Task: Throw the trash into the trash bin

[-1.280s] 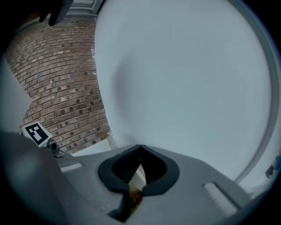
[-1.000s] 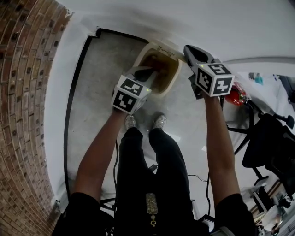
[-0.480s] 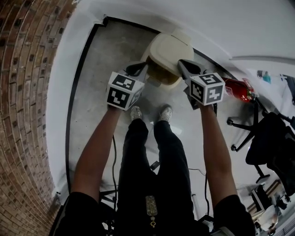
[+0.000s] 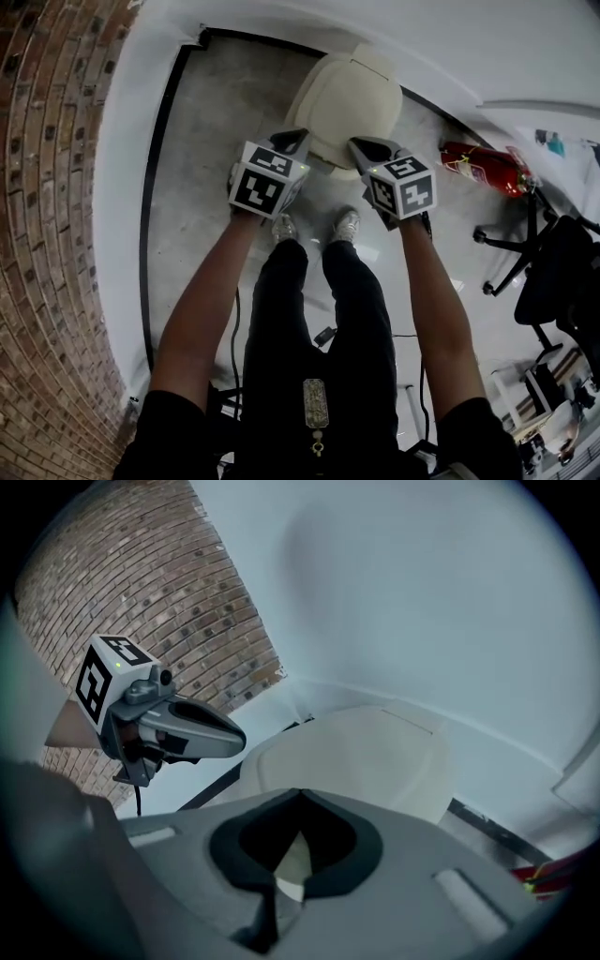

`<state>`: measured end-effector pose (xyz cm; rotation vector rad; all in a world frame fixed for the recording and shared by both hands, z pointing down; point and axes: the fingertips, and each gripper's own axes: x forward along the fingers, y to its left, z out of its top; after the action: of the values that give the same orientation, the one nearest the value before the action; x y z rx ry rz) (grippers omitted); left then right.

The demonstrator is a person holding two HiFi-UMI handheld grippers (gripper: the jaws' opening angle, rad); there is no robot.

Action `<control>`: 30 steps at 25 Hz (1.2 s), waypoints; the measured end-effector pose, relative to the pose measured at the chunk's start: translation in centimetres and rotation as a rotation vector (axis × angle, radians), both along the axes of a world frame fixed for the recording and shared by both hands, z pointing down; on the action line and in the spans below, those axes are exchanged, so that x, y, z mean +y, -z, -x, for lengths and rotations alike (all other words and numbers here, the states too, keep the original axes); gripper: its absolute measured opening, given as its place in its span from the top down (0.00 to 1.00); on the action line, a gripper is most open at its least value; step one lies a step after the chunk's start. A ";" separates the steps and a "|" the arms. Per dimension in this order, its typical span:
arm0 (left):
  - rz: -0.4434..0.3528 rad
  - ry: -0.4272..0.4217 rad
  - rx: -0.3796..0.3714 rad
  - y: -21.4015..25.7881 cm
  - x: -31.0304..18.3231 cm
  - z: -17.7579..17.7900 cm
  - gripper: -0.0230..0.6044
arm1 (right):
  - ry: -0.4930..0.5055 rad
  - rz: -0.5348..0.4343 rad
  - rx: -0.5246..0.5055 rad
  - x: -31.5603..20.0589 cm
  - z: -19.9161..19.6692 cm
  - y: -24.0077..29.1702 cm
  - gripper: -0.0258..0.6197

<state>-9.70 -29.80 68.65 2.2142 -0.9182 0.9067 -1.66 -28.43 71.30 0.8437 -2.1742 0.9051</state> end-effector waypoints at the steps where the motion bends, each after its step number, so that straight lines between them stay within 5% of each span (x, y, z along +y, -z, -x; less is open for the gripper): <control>1: 0.010 -0.006 -0.005 -0.7 0.1 -0.1 0.95 | -0.006 0.003 -0.001 0.0 0.1 -0.5 0.96; 17: 0.093 -0.053 -0.057 -5.6 1.2 -0.3 0.95 | 0.026 0.049 0.065 0.6 0.6 -4.6 0.96; 24: 0.055 -0.065 -0.012 -2.6 1.0 -0.3 0.95 | -0.040 0.019 0.062 0.8 0.7 -2.9 0.96; 30: -0.023 -0.082 0.047 4.0 1.1 -0.1 0.95 | -0.121 -0.095 -0.043 0.4 1.9 5.1 0.96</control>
<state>-9.63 -28.69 64.65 2.2976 -0.8252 0.8807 -3.57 -28.03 66.16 1.0204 -2.2378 0.8918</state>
